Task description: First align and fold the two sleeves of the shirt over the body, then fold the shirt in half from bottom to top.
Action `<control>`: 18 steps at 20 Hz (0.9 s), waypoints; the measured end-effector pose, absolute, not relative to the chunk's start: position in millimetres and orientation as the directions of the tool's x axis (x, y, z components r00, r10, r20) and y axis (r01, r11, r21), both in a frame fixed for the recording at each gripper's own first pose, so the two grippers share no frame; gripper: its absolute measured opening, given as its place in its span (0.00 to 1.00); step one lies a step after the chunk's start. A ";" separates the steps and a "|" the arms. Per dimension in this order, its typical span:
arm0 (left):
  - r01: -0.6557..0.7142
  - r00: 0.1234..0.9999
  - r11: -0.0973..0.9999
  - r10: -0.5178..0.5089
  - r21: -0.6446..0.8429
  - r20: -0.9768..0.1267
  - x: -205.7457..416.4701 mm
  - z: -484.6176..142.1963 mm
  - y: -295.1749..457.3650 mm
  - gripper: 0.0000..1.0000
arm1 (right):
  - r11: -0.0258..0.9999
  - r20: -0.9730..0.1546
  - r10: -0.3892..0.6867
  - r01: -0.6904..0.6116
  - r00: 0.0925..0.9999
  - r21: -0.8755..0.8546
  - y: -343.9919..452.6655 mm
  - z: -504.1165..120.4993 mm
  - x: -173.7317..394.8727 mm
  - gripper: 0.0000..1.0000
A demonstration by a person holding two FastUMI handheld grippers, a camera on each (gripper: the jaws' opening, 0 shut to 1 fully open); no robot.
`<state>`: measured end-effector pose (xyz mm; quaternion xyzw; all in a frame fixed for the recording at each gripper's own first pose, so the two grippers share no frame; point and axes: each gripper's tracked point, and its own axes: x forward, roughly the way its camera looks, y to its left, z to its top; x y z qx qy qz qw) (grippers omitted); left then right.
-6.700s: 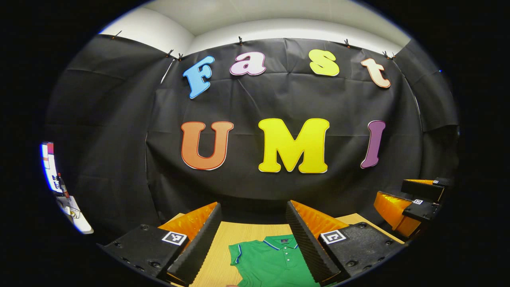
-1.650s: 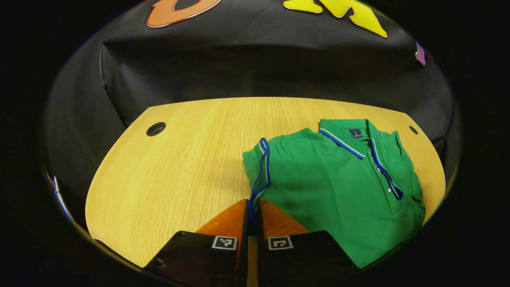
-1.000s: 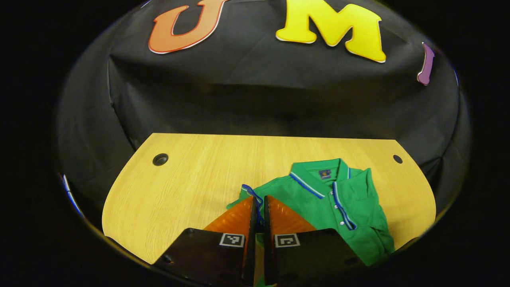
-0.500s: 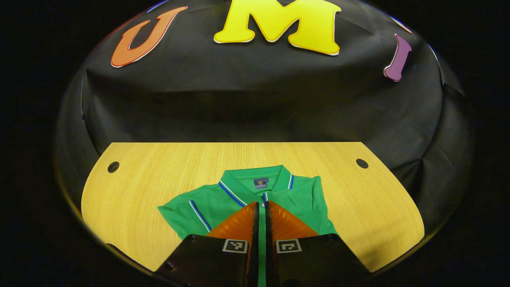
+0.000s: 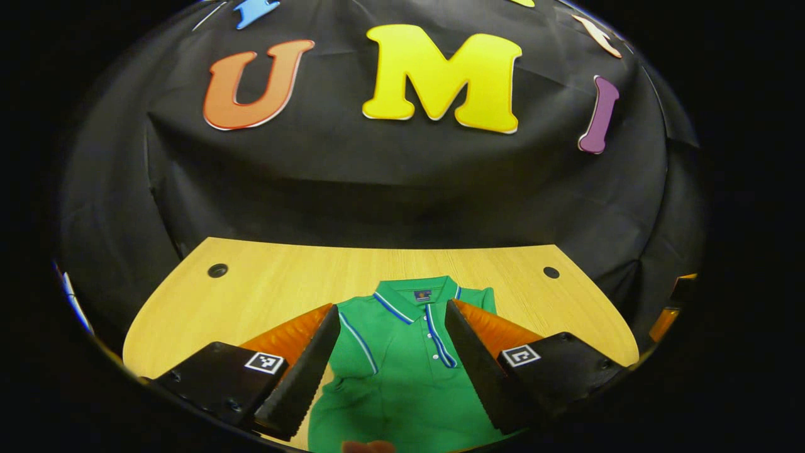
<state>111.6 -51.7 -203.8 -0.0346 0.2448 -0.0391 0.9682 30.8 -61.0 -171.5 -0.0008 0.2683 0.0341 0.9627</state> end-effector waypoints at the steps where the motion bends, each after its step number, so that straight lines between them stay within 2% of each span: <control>1: 0.043 0.880 0.996 -0.077 -0.083 -0.468 97.2 -197.1 -41.2 1.00 | 0.996 -0.501 0.091 -0.087 0.861 0.032 -53.5 -167.7 23.8 0.96; 4: -0.004 0.904 0.997 -0.028 -0.075 -0.426 56.1 -176.2 -7.5 1.00 | 0.991 -0.476 0.129 -0.122 0.870 0.046 -43.0 -164.9 2.0 0.95; 10: -0.040 0.904 0.998 0.015 -0.048 -0.427 -27.8 -172.6 35.6 1.00 | 0.993 -0.519 0.102 -0.119 0.848 0.000 -54.8 -190.3 -57.2 0.96; 18: 0.053 0.828 0.999 -0.050 -0.011 -0.559 -117.2 -250.1 37.7 1.00 | 0.994 -0.643 0.056 -0.104 0.764 -0.037 -72.3 -265.5 -134.8 0.96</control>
